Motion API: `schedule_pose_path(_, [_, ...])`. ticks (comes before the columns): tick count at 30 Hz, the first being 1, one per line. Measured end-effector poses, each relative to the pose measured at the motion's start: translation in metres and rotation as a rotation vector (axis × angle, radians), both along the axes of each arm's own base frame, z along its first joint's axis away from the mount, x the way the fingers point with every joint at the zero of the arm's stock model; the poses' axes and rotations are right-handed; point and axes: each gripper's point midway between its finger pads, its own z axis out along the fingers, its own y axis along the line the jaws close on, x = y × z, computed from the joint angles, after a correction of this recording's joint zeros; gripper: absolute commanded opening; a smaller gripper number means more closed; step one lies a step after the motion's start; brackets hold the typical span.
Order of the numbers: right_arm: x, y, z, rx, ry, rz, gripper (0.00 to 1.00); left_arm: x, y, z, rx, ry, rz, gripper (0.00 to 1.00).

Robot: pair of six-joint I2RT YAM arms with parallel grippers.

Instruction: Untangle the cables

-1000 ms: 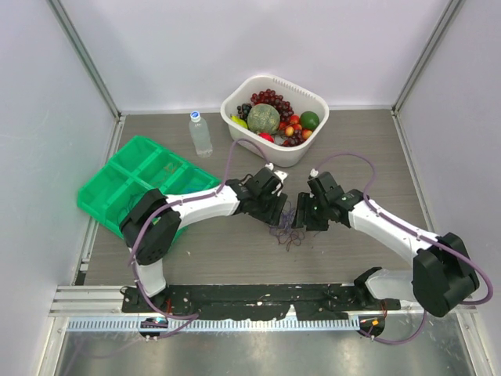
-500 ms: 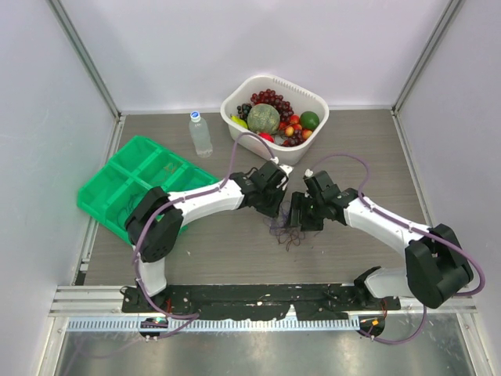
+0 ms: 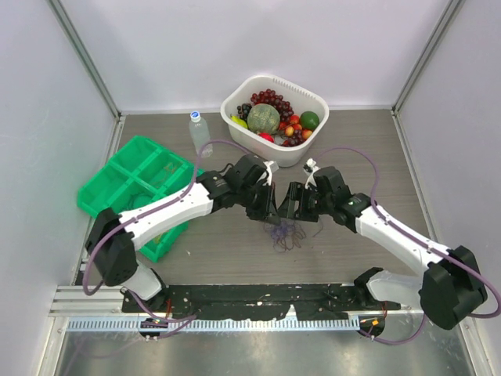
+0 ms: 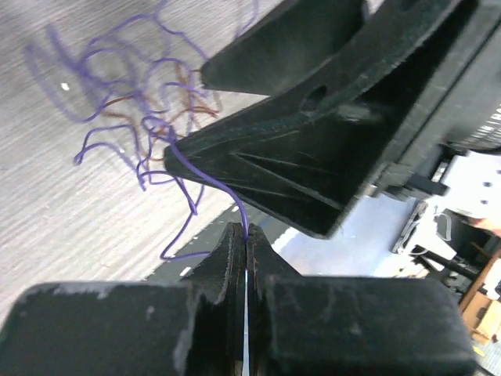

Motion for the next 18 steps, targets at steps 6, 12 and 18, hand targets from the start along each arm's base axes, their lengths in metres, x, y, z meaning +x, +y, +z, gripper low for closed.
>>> schedule_pose_path(6, [-0.002, 0.007, 0.036, 0.111, -0.111, 0.022, 0.71, -0.008, 0.000, 0.040, -0.111, -0.020, 0.016, 0.00])
schedule_pose_path(12, [-0.006, 0.011, 0.066, 0.190, -0.194, 0.044, 0.72, -0.011, 0.002, 0.056, -0.149, -0.023, 0.027, 0.00])
schedule_pose_path(18, [-0.021, 0.016, 0.072, 0.245, -0.210, 0.071, 0.71, -0.014, 0.005, 0.075, -0.190, -0.035, 0.035, 0.00])
